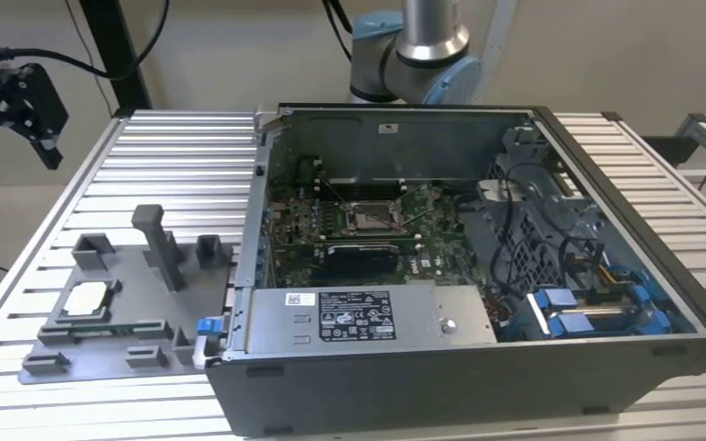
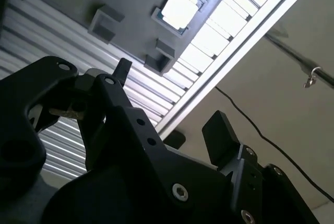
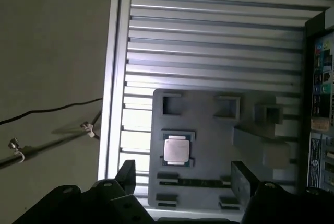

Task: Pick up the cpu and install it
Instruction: 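Pick up the cpu and move it towards the insertion slot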

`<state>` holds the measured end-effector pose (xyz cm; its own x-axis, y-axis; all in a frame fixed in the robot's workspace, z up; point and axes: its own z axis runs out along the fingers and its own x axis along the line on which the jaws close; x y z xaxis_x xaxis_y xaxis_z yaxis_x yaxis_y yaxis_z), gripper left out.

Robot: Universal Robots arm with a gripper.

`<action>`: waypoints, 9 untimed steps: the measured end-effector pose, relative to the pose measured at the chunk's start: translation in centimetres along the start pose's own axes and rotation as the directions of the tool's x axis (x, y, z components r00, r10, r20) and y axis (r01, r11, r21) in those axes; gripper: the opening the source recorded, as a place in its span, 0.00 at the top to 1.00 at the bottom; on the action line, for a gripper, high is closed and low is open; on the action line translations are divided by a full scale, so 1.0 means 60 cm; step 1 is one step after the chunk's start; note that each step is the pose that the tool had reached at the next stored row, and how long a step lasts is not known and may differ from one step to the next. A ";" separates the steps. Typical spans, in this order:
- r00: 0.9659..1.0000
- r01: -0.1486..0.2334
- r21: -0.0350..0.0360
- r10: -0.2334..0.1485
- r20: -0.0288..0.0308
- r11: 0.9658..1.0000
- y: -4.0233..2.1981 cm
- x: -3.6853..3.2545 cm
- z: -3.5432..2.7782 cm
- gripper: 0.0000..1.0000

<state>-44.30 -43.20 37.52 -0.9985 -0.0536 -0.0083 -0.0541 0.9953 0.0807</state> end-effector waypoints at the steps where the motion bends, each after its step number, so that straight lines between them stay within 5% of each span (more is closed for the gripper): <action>1: 1.000 0.000 0.000 0.000 0.000 1.000 0.000 0.000 0.003 0.00; 9: 1.000 -0.008 0.001 0.008 0.001 1.000 -0.002 -0.003 0.025 0.00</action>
<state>-44.12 -43.19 36.01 -0.9989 -0.0452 -0.0082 -0.0457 0.9957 0.0800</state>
